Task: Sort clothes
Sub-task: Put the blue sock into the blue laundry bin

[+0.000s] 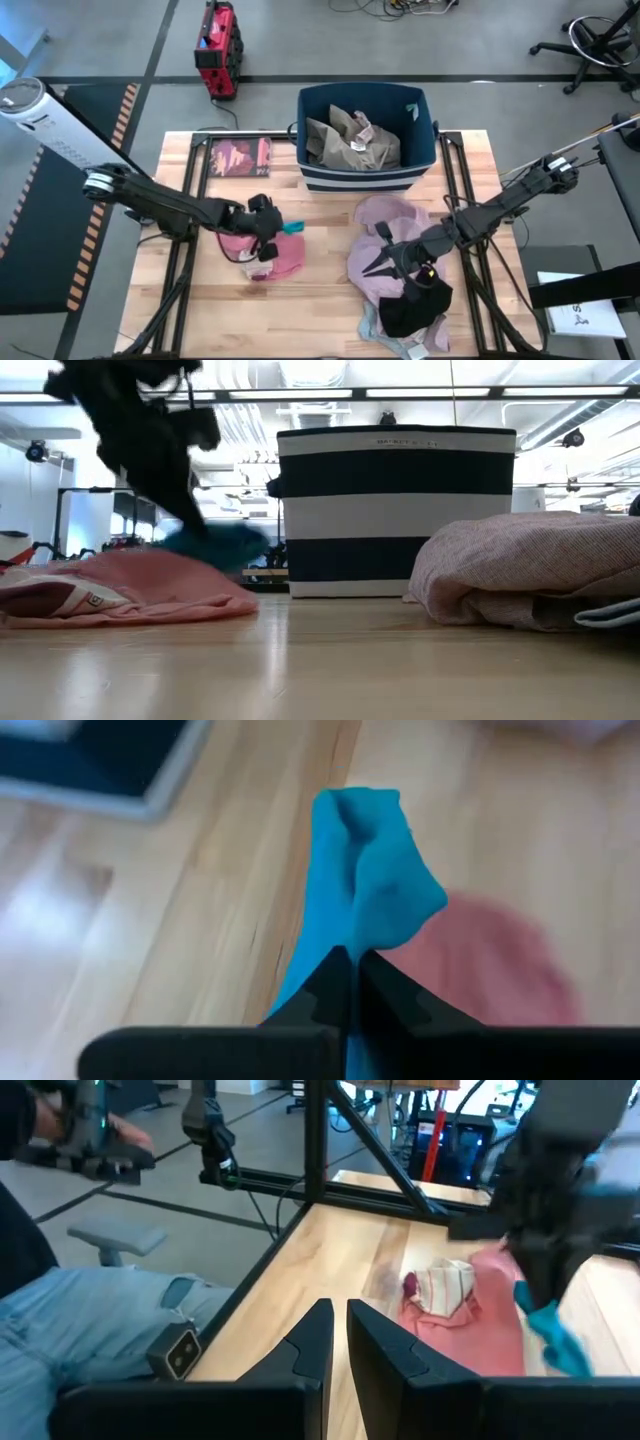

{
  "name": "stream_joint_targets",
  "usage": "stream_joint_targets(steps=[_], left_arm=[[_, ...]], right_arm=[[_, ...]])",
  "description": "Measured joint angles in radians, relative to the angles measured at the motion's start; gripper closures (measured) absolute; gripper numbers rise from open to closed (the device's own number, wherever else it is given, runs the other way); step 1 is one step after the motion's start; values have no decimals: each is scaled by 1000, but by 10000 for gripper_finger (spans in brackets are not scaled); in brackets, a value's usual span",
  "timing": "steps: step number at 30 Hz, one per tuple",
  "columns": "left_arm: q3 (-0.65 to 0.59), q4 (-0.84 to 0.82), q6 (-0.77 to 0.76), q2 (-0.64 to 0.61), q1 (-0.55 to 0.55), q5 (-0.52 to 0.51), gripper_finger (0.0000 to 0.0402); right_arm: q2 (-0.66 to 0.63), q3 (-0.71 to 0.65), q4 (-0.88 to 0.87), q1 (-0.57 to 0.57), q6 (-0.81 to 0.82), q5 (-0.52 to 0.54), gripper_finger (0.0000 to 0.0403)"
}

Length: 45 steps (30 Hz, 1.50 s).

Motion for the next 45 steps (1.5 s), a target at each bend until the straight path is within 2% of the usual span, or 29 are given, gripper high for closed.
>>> stream_joint_targets(steps=[7,10,14,17,24,32,39,45], left_arm=[[97,1,33,-150,-21,-2,401],[163,9,79,-190,-23,-39,401],[266,46,188,-200,-16,-109,401],[355,71,289,-168,2,-116,401],[597,73,519,-8,134,-97,401],[976,-41,609,259,365,160,402],[1291,-249,648,497,489,173,402],[1431,-375,640,652,554,174,384]], right_arm=[[0,0,0,11,-9,0,385],[0,0,0,11,-15,1,385],[0,0,1,11,-32,1,385],[0,0,1,11,-39,1,385],[0,0,1,11,-28,1,385],[15,0,-6,10,24,-14,385],[16,0,-31,10,69,-45,385],[16,14,-63,10,79,-27,384]])
